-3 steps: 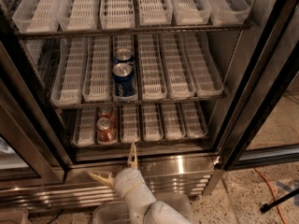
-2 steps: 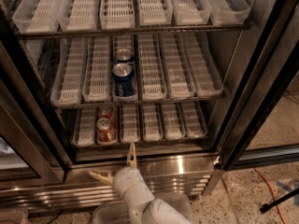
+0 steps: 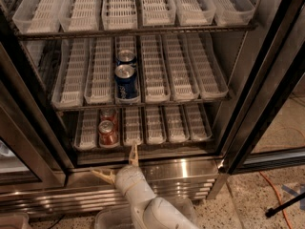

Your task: Pick coke can from bottom shelf of fridge

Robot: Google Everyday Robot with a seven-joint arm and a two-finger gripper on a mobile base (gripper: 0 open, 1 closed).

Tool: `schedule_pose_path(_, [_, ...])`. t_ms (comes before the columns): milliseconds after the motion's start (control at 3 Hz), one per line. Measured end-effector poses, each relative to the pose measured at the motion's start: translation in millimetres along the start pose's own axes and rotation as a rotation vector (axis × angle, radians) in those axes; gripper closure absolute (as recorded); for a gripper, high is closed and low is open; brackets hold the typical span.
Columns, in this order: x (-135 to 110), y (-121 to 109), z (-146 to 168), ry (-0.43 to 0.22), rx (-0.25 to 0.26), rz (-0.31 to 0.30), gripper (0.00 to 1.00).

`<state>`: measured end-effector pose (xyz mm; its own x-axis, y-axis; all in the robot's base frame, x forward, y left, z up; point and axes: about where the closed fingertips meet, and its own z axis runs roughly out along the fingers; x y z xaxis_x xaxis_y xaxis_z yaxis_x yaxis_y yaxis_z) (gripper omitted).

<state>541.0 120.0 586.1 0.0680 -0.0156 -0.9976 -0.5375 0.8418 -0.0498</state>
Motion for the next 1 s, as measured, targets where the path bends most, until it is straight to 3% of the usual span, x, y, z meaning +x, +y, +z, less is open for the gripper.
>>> schedule_pose_path(333, [2.6,-10.1,4.6,-0.001,0.022,-0.009,0.0])
schedule_pose_path(667, [2.6,-10.2,4.7,-0.001,0.022,-0.009,0.06])
schedule_pose_path(1000, [2.6,-10.2,4.7,-0.001,0.022,-0.009,0.24])
